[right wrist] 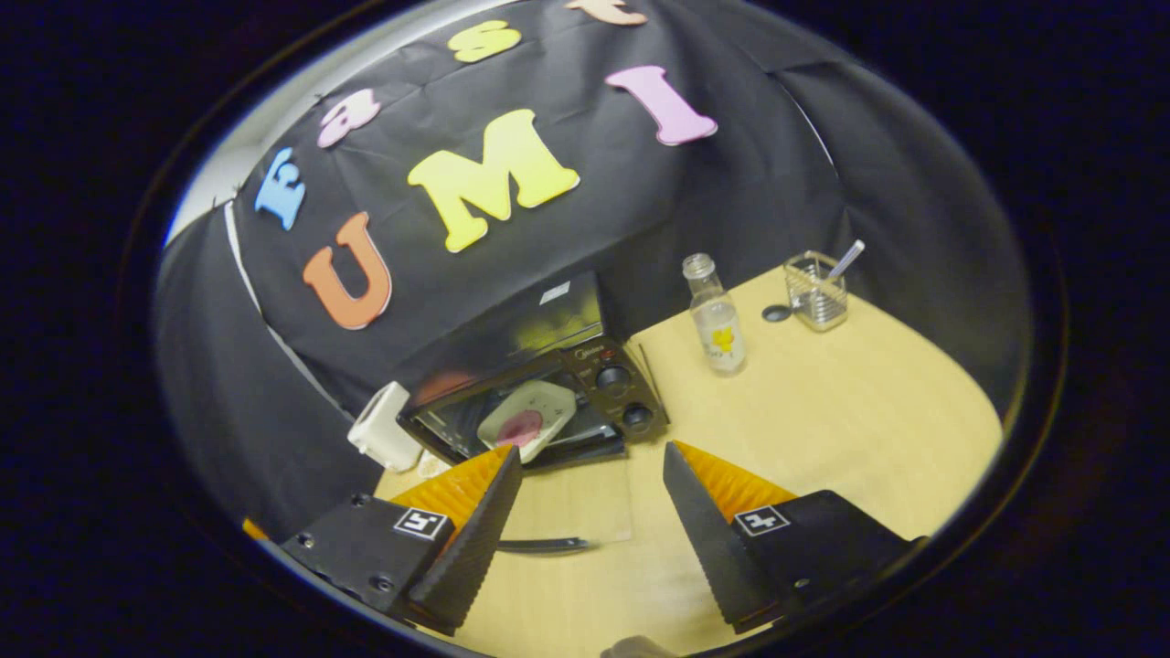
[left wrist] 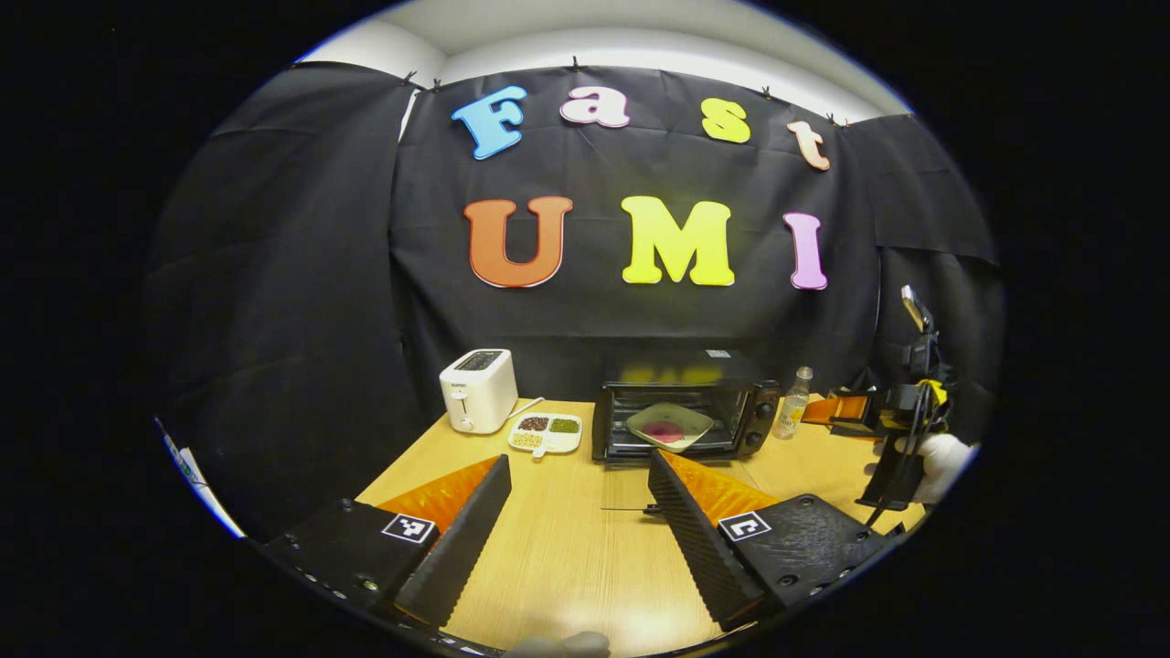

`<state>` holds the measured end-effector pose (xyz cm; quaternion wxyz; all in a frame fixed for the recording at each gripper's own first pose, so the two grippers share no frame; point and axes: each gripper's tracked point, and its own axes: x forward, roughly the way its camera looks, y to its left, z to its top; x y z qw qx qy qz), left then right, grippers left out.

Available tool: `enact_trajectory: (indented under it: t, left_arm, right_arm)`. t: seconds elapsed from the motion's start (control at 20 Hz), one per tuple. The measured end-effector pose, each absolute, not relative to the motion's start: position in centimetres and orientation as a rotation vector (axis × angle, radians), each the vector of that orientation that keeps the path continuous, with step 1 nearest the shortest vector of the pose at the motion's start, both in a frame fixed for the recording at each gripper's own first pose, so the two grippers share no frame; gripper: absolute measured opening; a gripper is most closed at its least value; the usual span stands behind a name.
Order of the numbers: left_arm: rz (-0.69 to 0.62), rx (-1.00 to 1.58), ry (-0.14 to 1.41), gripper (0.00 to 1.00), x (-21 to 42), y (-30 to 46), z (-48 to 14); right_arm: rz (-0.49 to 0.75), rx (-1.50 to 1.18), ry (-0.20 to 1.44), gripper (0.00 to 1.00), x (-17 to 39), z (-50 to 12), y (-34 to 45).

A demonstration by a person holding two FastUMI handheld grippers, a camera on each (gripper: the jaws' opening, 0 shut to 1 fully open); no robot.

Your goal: Open the electric oven with the left hand, put the food in, and close the electric oven.

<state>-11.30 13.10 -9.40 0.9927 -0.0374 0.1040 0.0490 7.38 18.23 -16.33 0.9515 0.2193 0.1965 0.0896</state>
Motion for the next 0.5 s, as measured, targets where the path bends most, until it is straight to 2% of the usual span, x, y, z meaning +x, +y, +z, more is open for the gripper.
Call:
enact_trajectory:
  t: [0.1, 0.2, 0.25, 0.35, 0.4, 0.5]
  left_arm:
    - [0.072, -0.064, 0.208, 0.97, -10.5, 11.6, -9.9]
    - [0.052, -0.054, 0.220, 0.97, -9.4, 9.9, -11.1]
    - [0.038, -0.053, 0.219, 0.97, -8.9, 8.8, -11.5]
    - [0.022, -0.048, 0.231, 0.97, -7.8, 6.8, -12.7]
    - [0.018, -0.050, 0.248, 0.97, -7.3, 5.8, -13.5]
    - [0.004, -0.060, 0.283, 0.97, -6.1, 3.4, -15.1]
  right_arm:
    - [0.165, 0.349, 0.358, 0.94, 5.6, -15.3, 16.0]
    - [0.174, 0.278, 0.330, 0.99, 4.1, -14.2, 14.5]
    - [0.181, 0.254, 0.315, 0.95, 3.3, -13.6, 13.7]
    - [0.188, 0.204, 0.290, 0.95, 1.9, -12.6, 11.8]
    - [0.195, 0.181, 0.281, 0.99, 1.2, -12.2, 10.9]
    - [0.205, 0.150, 0.264, 0.95, 0.4, -11.7, 9.4]
